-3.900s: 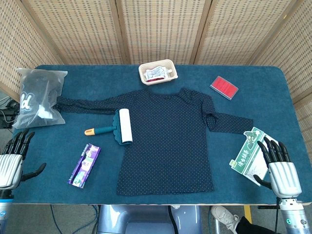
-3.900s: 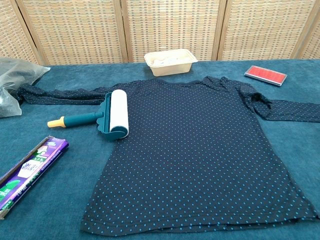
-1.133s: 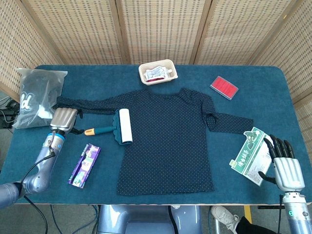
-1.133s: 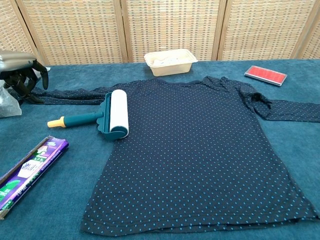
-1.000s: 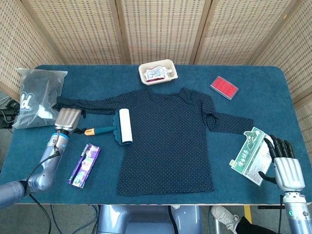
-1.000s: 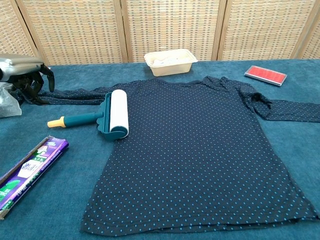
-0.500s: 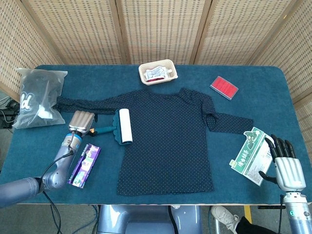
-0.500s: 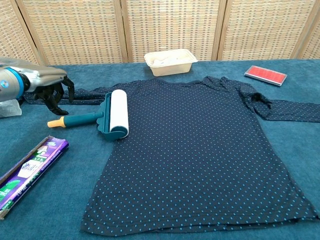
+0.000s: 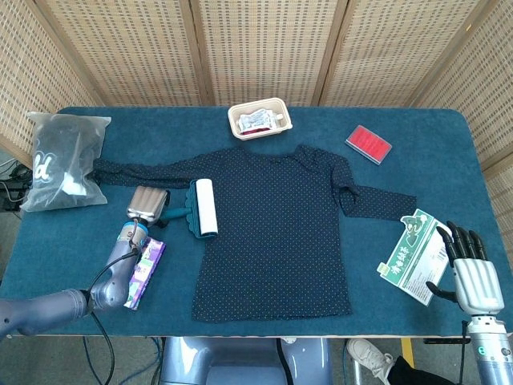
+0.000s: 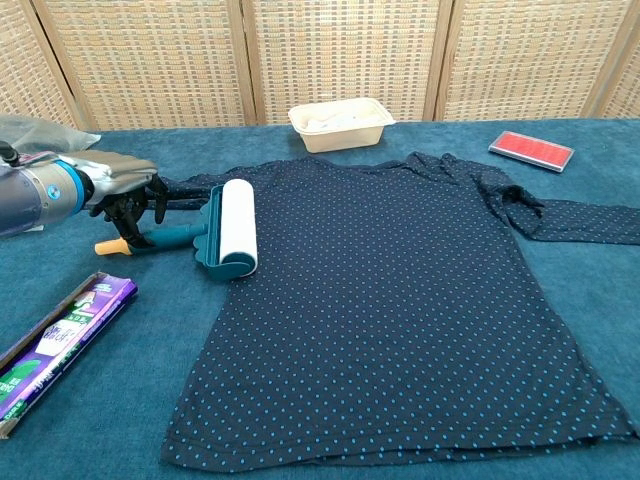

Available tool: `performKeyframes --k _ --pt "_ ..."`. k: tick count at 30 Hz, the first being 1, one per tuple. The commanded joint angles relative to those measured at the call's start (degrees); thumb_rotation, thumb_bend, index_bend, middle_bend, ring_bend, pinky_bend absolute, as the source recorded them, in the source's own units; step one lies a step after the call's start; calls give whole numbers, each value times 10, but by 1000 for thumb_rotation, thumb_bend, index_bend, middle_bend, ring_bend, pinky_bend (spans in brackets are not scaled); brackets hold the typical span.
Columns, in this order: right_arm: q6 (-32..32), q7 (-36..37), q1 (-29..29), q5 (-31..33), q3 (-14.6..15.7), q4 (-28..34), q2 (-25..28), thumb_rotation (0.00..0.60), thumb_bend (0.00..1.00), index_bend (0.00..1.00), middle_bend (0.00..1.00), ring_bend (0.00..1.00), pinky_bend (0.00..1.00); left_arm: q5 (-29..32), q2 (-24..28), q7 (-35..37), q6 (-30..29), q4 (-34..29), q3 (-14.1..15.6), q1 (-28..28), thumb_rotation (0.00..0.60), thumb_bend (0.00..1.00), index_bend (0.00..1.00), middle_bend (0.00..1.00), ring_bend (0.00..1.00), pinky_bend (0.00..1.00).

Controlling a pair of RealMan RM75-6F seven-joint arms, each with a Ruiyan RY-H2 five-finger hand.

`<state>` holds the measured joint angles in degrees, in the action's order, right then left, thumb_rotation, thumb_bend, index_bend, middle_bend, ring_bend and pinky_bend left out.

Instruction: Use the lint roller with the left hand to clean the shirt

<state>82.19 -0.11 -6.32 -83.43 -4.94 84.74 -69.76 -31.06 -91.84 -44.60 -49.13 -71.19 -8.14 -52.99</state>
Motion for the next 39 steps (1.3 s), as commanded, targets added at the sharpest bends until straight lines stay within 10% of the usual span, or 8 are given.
performKeyframes --k 1,9,17,26,39 --pt "0 1 0 -1 0 0 0 600 162 0 0 0 6 3 -7 -1 2 7 2 -3 600 286 439 695 681 662" --pt "3 6 0 -5 1 1 1 600 162 0 0 0 7 9 -37 -14 3 42 17 -8 600 317 442 695 681 662" --pt "13 13 2 -12 1 4 3 600 163 0 0 0 9 -45 -39 9 -34 38 18 2 600 809 701 717 692 662" --pt "16 14 3 -16 3 7 4 600 162 0 0 0 11 -129 48 0 -83 -67 11 0 600 833 798 721 693 655" --pt "17 30 4 -8 -3 6 11 600 162 0 0 0 11 131 172 -196 -44 -240 9 -120 600 1000 843 701 687 633"
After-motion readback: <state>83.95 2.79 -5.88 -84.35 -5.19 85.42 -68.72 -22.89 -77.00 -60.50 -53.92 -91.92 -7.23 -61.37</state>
